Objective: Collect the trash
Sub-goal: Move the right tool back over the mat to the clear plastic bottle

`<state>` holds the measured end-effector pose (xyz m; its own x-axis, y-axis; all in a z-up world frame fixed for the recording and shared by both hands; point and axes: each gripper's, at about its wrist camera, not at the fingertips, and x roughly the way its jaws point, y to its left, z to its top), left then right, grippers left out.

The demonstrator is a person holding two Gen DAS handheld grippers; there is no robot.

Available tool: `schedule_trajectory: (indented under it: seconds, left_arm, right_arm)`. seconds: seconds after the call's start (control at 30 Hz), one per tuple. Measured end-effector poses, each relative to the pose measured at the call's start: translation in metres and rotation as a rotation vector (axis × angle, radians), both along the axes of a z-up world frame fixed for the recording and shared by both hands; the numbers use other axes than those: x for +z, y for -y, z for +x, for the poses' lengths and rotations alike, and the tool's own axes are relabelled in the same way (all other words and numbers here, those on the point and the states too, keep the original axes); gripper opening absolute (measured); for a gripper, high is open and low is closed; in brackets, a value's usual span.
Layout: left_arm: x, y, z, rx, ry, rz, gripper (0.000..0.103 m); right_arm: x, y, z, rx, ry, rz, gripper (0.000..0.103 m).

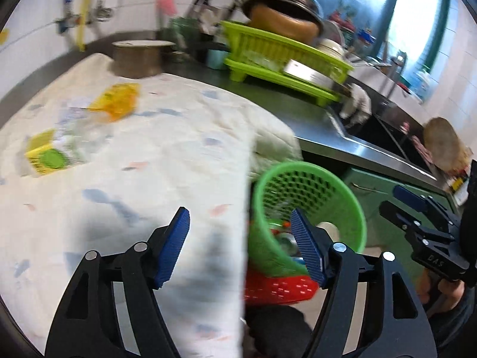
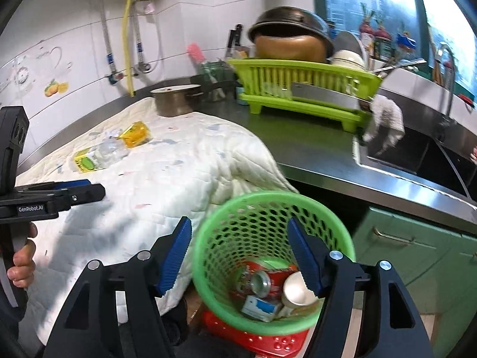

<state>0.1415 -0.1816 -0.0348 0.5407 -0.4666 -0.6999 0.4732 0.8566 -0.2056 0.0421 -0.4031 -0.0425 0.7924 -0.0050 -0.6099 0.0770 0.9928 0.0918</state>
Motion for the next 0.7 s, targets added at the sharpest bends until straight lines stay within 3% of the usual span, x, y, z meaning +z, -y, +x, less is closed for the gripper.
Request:
schedule_trajectory:
  seconds: [0.17,0.43,0.7]
  left_arm:
    - [0.005,-0.049,0.009,0.113,0.034,0.024,0.071]
    - [0.008,-0.136,0.033,0.309,0.043,-0.005,0.071]
    - [-0.004,-0.183,0.070,0.398,0.023,0.000,0.070]
  right_arm:
    - [0.002,-0.024,0.017,0.055,-0.003,0.002,0.066]
    - [0.005,-0.065,0.051,0.149,-0.008,0.008,0.067]
    - [0.009,-0.099,0.089,0.222,-0.022,0.012,0.067]
